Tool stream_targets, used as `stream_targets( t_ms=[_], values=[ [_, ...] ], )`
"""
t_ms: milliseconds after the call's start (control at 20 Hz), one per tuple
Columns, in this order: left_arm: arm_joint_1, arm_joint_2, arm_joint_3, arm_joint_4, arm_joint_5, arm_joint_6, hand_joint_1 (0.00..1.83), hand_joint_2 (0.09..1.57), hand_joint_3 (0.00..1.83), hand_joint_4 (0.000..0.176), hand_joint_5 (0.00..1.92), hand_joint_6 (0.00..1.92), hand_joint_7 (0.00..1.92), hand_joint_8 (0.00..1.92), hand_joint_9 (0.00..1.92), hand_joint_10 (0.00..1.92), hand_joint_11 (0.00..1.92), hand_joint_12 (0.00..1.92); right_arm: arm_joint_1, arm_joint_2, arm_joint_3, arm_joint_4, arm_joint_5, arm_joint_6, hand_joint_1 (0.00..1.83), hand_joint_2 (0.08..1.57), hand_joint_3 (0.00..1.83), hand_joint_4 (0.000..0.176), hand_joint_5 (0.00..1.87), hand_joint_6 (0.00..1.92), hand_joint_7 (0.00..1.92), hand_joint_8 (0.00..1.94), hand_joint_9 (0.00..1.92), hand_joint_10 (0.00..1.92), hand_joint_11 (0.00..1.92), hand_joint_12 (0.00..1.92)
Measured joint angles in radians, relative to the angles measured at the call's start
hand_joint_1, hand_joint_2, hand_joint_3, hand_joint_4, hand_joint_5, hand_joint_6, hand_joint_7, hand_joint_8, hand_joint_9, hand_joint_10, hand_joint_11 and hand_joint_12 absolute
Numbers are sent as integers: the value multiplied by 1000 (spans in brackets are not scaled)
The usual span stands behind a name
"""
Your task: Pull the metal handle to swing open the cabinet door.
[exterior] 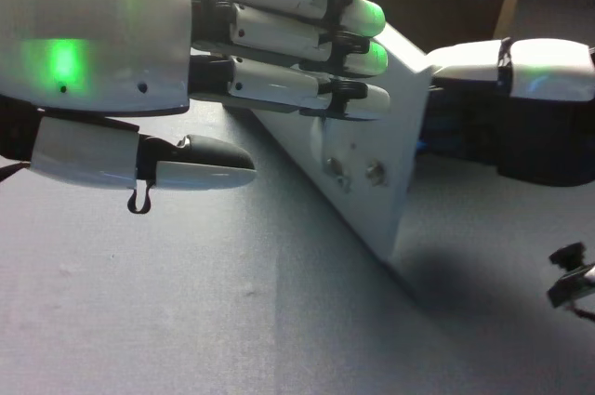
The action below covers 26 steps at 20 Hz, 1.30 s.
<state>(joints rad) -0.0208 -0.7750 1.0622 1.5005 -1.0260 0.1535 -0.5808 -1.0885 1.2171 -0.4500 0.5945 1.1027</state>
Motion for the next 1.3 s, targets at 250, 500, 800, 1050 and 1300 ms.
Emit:
stream_targets(
  t_ms=[250,500,800,1050,1300],
  values=[
    [0,0,0,0,0,0,0,1571,86,0,373,2,408,2,387,2,3,911,0,-31,-22,-3,2,-49,0,1571,120,0,498,1,524,2,474,3,20,1047],
    [0,0,0,0,-1,0,0,1571,93,0,373,1,411,3,388,4,4,897,-2,-56,-46,4,7,-93,0,1571,120,0,498,1,531,4,480,5,19,1049],
    [0,0,0,0,0,0,0,1571,95,0,367,0,408,0,385,1,0,901,-11,-91,-64,2,22,-134,0,1571,116,0,503,3,534,4,484,5,28,1054],
    [0,0,0,0,-1,0,0,1571,101,0,359,0,397,0,377,0,0,883,-13,-109,-79,11,21,-139,0,1571,114,0,503,2,533,2,482,3,26,1051],
    [0,0,0,0,0,0,0,1571,103,0,361,0,403,2,385,3,3,884,-13,-135,-83,10,21,-161,0,1571,113,0,512,5,536,2,488,4,40,1055]
  ],
)
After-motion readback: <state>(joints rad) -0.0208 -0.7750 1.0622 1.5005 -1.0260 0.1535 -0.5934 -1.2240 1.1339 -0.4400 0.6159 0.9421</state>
